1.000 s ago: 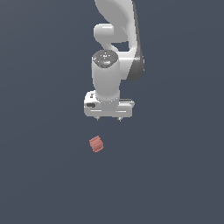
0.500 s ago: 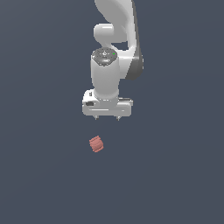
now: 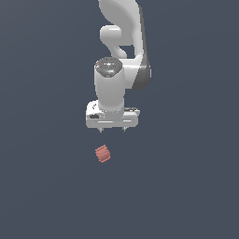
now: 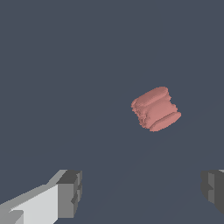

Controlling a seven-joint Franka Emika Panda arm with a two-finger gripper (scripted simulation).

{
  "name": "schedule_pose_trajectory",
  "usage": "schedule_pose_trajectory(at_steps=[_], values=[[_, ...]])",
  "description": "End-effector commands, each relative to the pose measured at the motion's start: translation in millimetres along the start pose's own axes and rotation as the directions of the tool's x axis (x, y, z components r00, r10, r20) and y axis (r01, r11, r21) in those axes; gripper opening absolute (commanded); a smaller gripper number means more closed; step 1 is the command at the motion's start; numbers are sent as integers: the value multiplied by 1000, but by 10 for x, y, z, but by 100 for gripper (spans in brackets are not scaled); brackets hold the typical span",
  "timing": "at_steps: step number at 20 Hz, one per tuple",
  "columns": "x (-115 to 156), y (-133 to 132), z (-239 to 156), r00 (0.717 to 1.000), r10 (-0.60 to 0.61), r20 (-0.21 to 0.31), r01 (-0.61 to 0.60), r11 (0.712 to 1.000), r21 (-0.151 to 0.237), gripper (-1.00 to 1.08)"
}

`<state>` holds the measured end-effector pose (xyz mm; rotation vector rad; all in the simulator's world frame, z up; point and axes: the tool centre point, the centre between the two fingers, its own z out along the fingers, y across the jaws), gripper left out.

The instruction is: Pick up the object and move it to a goal position.

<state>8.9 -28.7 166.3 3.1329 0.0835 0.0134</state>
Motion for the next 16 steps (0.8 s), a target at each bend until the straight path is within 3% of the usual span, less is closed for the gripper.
schedule_pose_trajectory(at_steps=[1, 8, 16], values=[[46, 39, 53, 999, -37, 1, 37, 999, -1, 100], [217, 193, 265, 983, -184, 5, 184, 983, -1, 100], [397, 387, 541, 936, -353, 6, 353, 936, 4, 100]])
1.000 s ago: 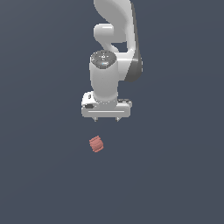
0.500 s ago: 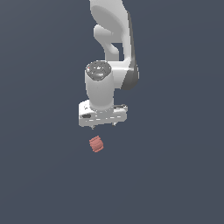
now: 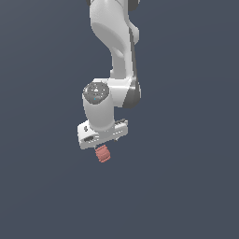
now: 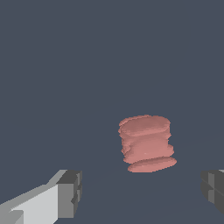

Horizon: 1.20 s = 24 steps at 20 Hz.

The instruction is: Pick up the object and move it to a goal position.

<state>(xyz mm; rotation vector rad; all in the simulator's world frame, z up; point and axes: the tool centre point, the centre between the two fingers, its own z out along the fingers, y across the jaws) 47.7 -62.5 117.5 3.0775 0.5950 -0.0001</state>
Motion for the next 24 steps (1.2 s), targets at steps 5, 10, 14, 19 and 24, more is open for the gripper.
schedule_pose_trajectory(at_steps=[5, 10, 14, 19, 24], values=[[56, 146, 171, 994, -105, -1, 105, 994, 4, 100], [75, 208, 247, 989, -149, -2, 149, 989, 6, 100], [80, 228, 271, 987, -163, -3, 163, 987, 7, 100], [75, 227, 305, 987, -159, -2, 159, 987, 7, 100], [71, 222, 521, 987, -161, -2, 161, 987, 7, 100]])
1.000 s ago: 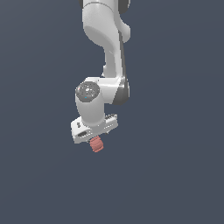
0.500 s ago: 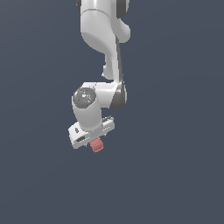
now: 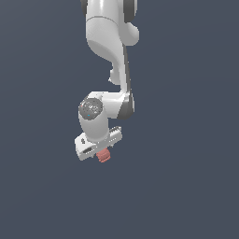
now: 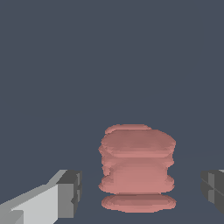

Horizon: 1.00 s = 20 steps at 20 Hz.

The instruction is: Pick up the object and move it to a goal position.

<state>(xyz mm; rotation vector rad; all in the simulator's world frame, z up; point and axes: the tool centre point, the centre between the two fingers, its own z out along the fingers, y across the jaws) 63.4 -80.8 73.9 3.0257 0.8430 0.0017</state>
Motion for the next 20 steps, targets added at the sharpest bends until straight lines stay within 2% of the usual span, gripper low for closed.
schedule_pose_trajectory(at_steps=[1, 10, 11, 20], values=[[-7, -6, 144, 1000, -1, 1, 1, 1000, 1, 100], [1, 2, 335, 1000, -3, 1, 3, 1000, 1, 100], [1, 2, 335, 1000, -3, 1, 3, 1000, 1, -100], [1, 2, 335, 1000, -3, 1, 3, 1000, 1, -100]])
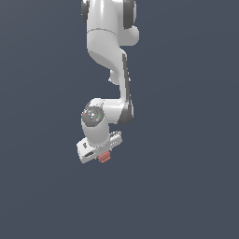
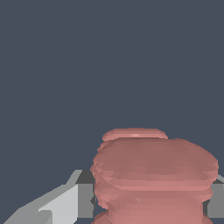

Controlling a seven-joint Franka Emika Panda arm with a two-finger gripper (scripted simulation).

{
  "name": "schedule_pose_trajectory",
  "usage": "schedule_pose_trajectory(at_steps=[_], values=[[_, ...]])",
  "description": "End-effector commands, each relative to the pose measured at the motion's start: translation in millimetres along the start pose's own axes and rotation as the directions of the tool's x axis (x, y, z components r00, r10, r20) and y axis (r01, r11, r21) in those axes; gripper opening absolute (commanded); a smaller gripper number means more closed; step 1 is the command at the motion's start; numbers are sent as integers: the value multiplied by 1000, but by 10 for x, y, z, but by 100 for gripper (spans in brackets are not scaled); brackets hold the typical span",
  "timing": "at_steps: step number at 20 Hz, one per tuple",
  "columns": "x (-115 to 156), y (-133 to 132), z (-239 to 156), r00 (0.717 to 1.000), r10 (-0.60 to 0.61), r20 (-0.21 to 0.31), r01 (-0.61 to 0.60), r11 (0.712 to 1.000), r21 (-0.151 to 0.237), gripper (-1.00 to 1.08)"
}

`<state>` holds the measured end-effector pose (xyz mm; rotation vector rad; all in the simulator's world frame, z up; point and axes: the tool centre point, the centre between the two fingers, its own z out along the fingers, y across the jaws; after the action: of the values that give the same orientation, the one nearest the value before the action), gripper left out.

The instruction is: Pick up the object and move it to a goal position.

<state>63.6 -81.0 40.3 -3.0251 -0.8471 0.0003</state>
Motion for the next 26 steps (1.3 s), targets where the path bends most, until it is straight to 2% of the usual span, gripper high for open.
schedule_pose_trajectory(at_steps=[1, 10, 21, 26], values=[[0, 0, -1, 1000, 0, 0, 0, 1000, 0, -100], [-135, 9, -80, 1000, 0, 0, 0, 1000, 0, -100], [-627, 52, -376, 1000, 0, 0, 0, 1000, 0, -100], [-772, 71, -467, 1000, 0, 0, 0, 1000, 0, -100]])
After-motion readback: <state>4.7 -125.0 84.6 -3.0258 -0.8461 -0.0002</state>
